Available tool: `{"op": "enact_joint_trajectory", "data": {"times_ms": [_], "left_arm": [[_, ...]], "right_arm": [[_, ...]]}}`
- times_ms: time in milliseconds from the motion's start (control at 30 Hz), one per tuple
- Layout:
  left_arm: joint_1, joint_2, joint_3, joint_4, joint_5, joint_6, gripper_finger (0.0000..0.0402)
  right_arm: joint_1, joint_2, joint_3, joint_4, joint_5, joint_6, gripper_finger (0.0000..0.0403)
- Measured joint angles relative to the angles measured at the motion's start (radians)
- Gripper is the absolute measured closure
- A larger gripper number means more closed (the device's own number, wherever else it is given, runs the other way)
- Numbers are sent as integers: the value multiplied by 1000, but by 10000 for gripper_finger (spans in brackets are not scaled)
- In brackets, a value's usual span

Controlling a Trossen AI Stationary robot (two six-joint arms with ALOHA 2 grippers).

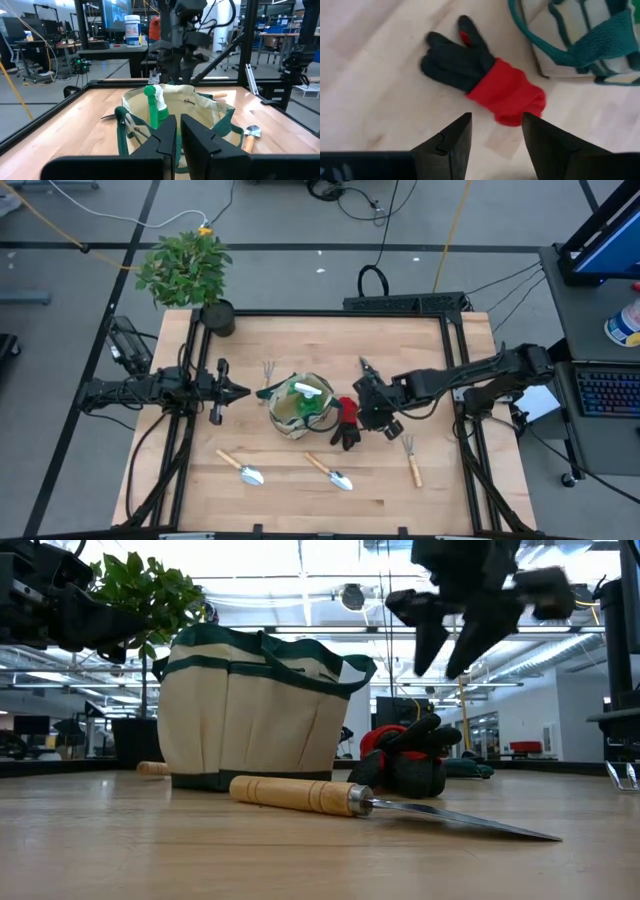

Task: Pick & Place Garden tools in Gardening bag
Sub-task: Put the red gloves into the gardening bag

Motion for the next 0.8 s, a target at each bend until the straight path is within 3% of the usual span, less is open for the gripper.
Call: {"op": "enact_joint_trajectory", "data": {"times_ms": [400,800], "left_arm": [[0,0,0,1,0,-30,369],[0,0,0,2,0,-38,369]], "right_arm": [[-4,1,-202,377,1,-128,229],[-40,58,-251,506,74,-221,229]]}}
